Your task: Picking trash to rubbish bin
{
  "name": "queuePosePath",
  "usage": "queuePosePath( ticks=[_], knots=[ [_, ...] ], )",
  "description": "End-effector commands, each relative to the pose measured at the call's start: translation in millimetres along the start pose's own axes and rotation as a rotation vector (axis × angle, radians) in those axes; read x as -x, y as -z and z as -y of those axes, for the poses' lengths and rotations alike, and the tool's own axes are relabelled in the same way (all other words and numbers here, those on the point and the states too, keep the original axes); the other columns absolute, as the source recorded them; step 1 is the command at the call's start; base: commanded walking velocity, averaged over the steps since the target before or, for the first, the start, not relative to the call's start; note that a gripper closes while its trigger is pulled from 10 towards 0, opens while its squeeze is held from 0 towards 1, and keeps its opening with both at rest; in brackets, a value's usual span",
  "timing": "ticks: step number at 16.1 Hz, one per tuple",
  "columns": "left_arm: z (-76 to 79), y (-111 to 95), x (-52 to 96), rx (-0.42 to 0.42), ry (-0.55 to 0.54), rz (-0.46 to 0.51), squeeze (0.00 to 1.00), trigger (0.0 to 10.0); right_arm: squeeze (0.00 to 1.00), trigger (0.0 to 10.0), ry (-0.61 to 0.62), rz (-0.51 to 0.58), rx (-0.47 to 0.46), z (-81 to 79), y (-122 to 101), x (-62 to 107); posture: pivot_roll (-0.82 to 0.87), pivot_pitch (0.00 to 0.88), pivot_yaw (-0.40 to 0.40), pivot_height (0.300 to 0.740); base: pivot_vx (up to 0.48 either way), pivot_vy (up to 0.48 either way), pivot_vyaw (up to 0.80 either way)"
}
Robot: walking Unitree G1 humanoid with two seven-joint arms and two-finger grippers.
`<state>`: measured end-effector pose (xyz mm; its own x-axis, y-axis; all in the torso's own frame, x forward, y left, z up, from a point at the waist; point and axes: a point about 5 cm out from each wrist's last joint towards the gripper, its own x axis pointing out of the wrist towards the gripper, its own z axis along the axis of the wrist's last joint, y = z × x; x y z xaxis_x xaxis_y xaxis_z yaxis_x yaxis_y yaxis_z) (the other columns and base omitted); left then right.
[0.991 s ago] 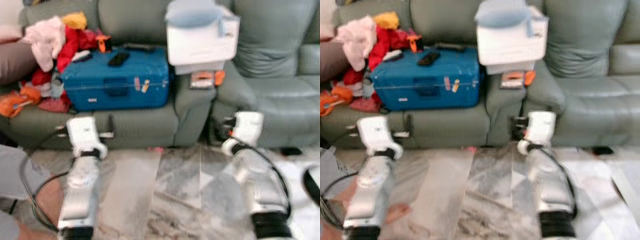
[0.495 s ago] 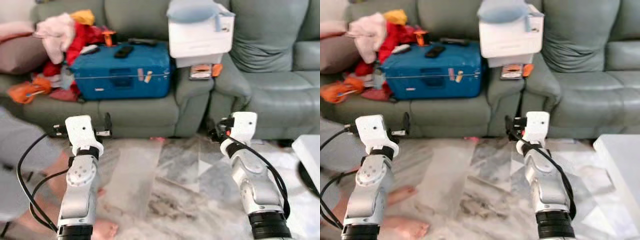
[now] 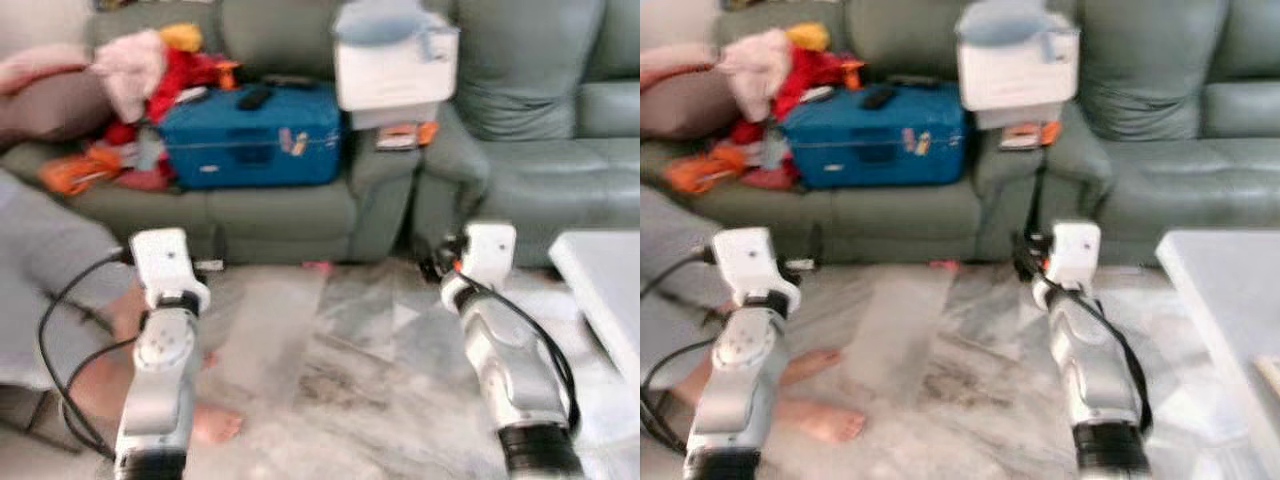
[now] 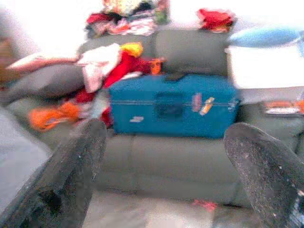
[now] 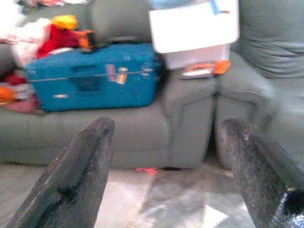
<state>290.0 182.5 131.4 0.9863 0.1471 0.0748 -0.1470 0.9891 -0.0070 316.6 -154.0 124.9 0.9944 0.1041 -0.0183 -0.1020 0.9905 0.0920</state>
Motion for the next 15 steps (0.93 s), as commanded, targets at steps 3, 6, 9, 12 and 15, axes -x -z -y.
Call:
queuePosePath(
  ticks=[3, 6, 9, 12, 15],
  knots=[
    [3.2, -4, -2.0, 0.003, 0.018, 0.015, 0.0, 10.0, 0.0, 10.0, 0.023, -0.007, -0.004, 5.8, 0, 1.1, -0.04, 0.004, 0.051, 0.74, 0.0, 0.0, 0.0],
    [4.0, -4, -1.8, 0.017, 0.033, 0.012, 0.0, 10.0, 0.0, 10.0, 0.023, -0.014, -0.01, 5.6, 1, 1.1, -0.04, 0.004, 0.052, 0.74, 0.0, 0.0, -0.8],
    [4.8, -5, -1.7, -0.004, 0.048, 0.024, 0.0, 10.0, 0.0, 10.0, 0.024, -0.013, -0.011, 5.2, 1, 0.5, -0.04, 0.004, 0.052, 0.74, 0.0, 0.0, -0.8],
    [1.4, -9, -4.2, 0.035, 0.032, 0.028, 0.0, 10.0, 0.0, 10.0, 0.023, -0.011, -0.013, 4.2, 1, 0.1, -0.04, 0.002, 0.055, 0.74, 0.0, 0.0, -0.8],
    [-3.0, -16, -10.1, 0.028, 0.013, 0.052, 0.0, 10.0, 0.0, 10.0, 0.023, -0.01, -0.015, 3.3, 1, -0.3, -0.04, 0.002, 0.056, 0.74, 0.0, 0.0, -0.8]
  ],
)
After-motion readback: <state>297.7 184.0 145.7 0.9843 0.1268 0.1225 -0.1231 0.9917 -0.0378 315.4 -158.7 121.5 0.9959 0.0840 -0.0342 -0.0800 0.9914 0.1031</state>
